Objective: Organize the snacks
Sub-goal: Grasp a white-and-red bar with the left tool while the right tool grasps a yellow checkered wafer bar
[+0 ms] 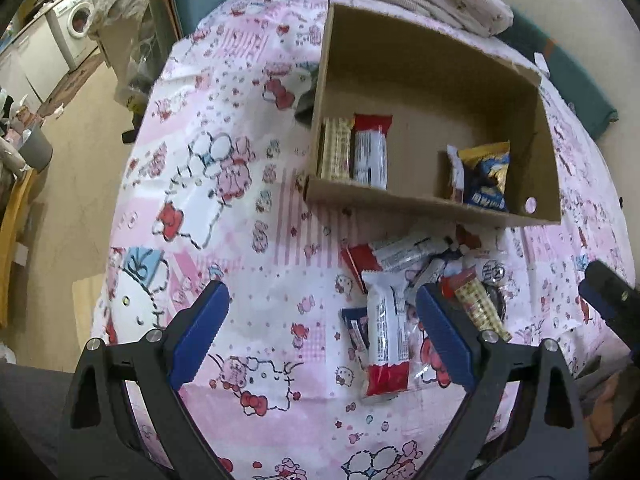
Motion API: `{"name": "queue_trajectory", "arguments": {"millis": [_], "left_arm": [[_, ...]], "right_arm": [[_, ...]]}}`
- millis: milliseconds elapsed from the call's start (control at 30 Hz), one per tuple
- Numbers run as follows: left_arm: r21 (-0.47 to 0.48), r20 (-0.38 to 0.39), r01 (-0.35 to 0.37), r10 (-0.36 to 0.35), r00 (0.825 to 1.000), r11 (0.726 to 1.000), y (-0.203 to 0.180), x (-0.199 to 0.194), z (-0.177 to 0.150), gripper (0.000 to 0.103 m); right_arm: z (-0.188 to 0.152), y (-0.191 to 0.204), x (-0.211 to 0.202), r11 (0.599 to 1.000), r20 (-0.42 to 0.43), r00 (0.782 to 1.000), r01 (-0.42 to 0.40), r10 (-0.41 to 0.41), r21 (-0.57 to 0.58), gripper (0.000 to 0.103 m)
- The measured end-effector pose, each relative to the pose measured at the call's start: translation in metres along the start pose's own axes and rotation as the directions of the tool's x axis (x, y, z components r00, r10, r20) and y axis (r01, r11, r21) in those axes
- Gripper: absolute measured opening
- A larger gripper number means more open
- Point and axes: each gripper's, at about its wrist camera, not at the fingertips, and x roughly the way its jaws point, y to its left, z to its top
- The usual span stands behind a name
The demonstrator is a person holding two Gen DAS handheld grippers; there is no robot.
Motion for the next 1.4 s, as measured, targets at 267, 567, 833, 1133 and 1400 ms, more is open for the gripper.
{"name": "queue_trajectory", "arguments": {"millis": [267, 567, 833, 1133, 1400], "left_arm": [[0.09, -0.145, 0.057, -0.044, 0.988, 0.994, -0.032, 0.039, -0.018, 0.07], [0.212, -0.178, 0.037, 0.002, 0.984, 0.977, -0.063, 0.067, -0.026, 0.054], [0.251, -0.169, 0.003, 0.04, 0.985, 0.968, -0.06, 0.065, -0.03, 0.027], [0.091, -0.164, 0.03, -0.015, 0.986, 0.995, -0.023, 0.019, -0.026, 0.027], [0.037, -0.135, 0.0, 0.005, 0.991, 0.999, -0.003, 0.011, -0.019, 0.027]], "right_arm": [[0.004, -0.006, 0.006, 0.999, -0.012, 1.0, -0.015, 0.016, 0.037, 0.088], [0.006, -0.018, 0.006, 0.996, -0.009, 1.0, -0.012, 0.013, 0.086, 0.088], [0.007, -0.02, 0.012, 0.995, -0.029, 1.0, -0.003, 0.006, 0.1, 0.088], [-0.008, -0.004, 0.05, 0.978, -0.181, 0.964, 0.181, -0.197, -0.1, 0.086], [-0.033, 0.021, 0.091, 0.917, -0.266, 0.909, 0.229, -0.322, -0.327, 0.067]]}}
